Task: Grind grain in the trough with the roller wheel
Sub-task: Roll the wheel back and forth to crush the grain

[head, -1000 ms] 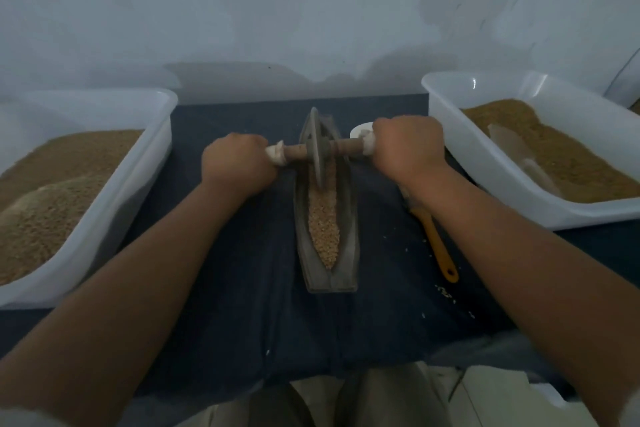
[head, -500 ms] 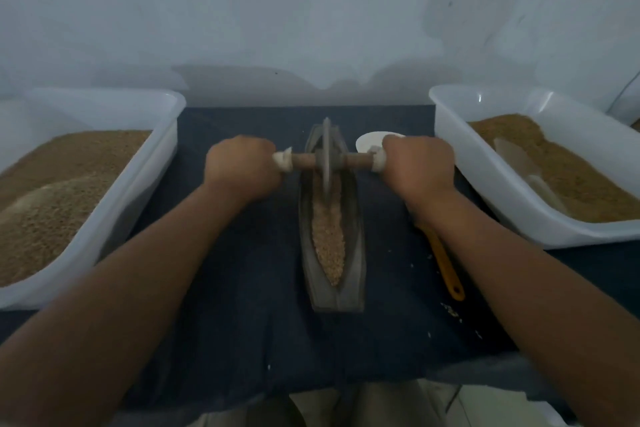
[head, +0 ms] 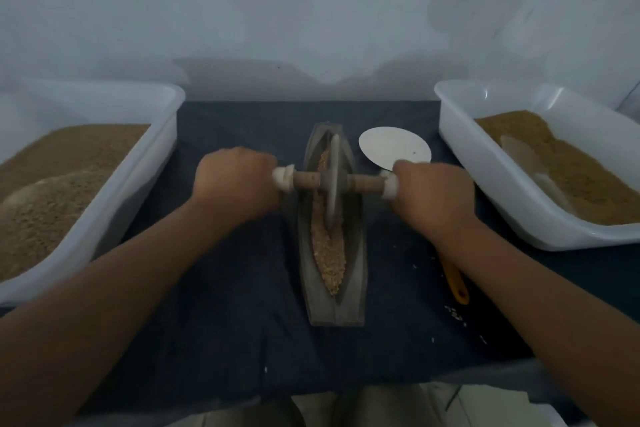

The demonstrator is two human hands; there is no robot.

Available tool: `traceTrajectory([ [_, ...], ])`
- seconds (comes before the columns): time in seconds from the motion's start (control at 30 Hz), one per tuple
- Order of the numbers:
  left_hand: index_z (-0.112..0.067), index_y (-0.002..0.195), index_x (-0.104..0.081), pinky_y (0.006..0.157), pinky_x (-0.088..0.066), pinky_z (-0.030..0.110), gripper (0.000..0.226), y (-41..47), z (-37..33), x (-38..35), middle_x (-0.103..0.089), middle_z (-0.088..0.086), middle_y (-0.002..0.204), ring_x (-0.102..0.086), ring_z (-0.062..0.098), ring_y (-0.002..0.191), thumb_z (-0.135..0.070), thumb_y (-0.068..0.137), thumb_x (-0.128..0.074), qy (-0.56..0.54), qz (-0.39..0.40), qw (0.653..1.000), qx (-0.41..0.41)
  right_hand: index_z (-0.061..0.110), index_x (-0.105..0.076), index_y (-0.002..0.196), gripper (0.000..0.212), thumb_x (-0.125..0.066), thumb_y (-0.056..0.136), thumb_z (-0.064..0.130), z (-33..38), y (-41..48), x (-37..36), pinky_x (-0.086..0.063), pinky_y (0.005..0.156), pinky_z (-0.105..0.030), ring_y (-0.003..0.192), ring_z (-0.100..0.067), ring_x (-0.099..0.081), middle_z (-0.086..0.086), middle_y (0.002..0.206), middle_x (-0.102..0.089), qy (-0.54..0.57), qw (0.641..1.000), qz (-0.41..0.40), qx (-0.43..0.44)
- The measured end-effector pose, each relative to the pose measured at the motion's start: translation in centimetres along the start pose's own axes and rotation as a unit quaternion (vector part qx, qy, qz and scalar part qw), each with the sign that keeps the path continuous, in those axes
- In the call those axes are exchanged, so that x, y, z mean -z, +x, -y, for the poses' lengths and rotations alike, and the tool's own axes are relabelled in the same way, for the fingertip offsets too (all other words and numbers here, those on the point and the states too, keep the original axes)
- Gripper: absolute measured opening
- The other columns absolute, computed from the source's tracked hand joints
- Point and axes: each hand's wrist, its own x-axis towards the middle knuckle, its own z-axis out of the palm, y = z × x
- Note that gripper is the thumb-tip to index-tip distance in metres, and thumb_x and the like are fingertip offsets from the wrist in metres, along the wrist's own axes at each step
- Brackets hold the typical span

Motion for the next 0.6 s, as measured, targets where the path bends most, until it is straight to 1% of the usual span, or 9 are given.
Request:
traceTrajectory([
  [0.03,-0.026,0.059,-0.041,0.051,-0.028,0.025,0.037,1.7,-0.1,-0.3,-0.042,-0.011,0.058,-0.037,0.017,0.048,-0.051,0.082,-0.058,-0.012,0.015,1.0,0.021,0.025,-0.048,0.075,0.034,-0.044,0.1,0.047,0.1,1.7,-0.3,-0.041,0.05,-0.033,0.05,-0.02,-0.049,0.008,0.058,-0.042,-0.007,1.0,0.006,-0.013],
  [0.13,-0.025,0.064,-0.048,0.062,-0.043,0.033,0.041,4.5,-0.3,-0.2,-0.054,-0.005,0.069,-0.05,0.025,0.063,-0.059,0.086,-0.047,-0.041,0.044,0.996,0.059,0.025,-0.041,0.067,0.036,-0.062,0.096,0.029,0.3,5.3,-0.1,-0.035,0.053,-0.032,0.05,-0.018,-0.04,0.007,0.057,-0.036,-0.008,0.999,0.017,-0.034],
  [0.23,-0.025,0.065,-0.047,0.063,-0.042,0.032,0.04,2.5,-0.5,0.6,-0.062,-0.003,0.075,-0.059,0.028,0.068,-0.057,0.089,-0.052,-0.048,0.05,0.996,0.062,0.025,-0.043,0.069,0.032,-0.063,0.094,0.029,0.4,4.5,0.8,-0.03,0.051,-0.03,0.048,-0.013,-0.033,0.007,0.057,-0.038,-0.042,0.998,0.035,-0.016],
  [0.3,-0.027,0.063,-0.042,0.059,-0.038,0.031,0.04,-0.5,-0.2,0.8,-0.055,-0.007,0.067,-0.062,0.027,0.066,-0.055,0.086,-0.058,-0.032,0.042,0.998,0.044,0.025,-0.043,0.069,0.032,-0.062,0.092,0.035,0.4,1.9,1.4,-0.025,0.047,-0.026,0.043,-0.012,-0.032,0.009,0.053,-0.034,-0.039,0.999,0.004,0.011],
  [0.33,-0.028,0.061,-0.039,0.055,-0.035,0.029,0.04,-2.0,-0.1,1.0,-0.046,-0.01,0.06,-0.057,0.024,0.058,-0.054,0.083,-0.061,-0.021,0.03,0.999,0.031,0.026,-0.041,0.068,0.033,-0.065,0.088,0.037,0.4,0.4,1.6,-0.024,0.045,-0.024,0.04,-0.012,-0.031,0.01,0.052,-0.032,-0.024,0.999,-0.01,0.03],
  [0.4,-0.03,0.058,-0.032,0.048,-0.021,0.022,0.045,-4.4,-0.1,1.3,-0.031,-0.015,0.052,-0.033,0.012,0.043,-0.053,0.078,-0.064,0.006,-0.005,1.0,0.003,0.028,-0.039,0.066,0.035,-0.071,0.076,0.04,0.0,-2.1,1.8,-0.03,0.04,-0.024,0.038,-0.012,-0.032,0.012,0.05,-0.03,-0.006,0.999,-0.01,0.051],
  [0.47,-0.031,0.056,-0.027,0.048,-0.015,0.017,0.047,-4.8,-0.2,1.5,-0.026,-0.016,0.049,-0.02,0.005,0.041,-0.053,0.076,-0.063,0.017,-0.032,0.999,-0.005,0.029,-0.038,0.065,0.037,-0.07,0.077,0.044,-0.2,-2.7,1.1,-0.036,0.039,-0.027,0.039,-0.011,-0.035,0.012,0.05,-0.033,-0.01,0.999,-0.013,0.039],
  [0.53,-0.029,0.058,-0.034,0.048,-0.025,0.022,0.04,-3.0,-0.4,1.0,-0.034,-0.014,0.052,-0.033,0.011,0.043,-0.05,0.078,-0.061,0.011,-0.003,1.0,-0.001,0.029,-0.043,0.067,0.036,-0.06,0.09,0.049,-0.2,-1.1,0.2,-0.042,0.043,-0.03,0.041,-0.012,-0.041,0.01,0.051,-0.039,-0.017,1.0,-0.003,0.009],
  [0.6,-0.027,0.062,-0.043,0.056,-0.039,0.029,0.034,0.5,-0.6,0.9,-0.047,-0.01,0.062,-0.051,0.02,0.056,-0.047,0.083,-0.059,-0.007,0.032,0.999,0.035,0.027,-0.047,0.07,0.035,-0.052,0.098,0.048,0.0,1.7,-0.7,-0.042,0.046,-0.03,0.045,-0.014,-0.044,0.008,0.054,-0.044,-0.018,1.0,-0.004,-0.013],
])
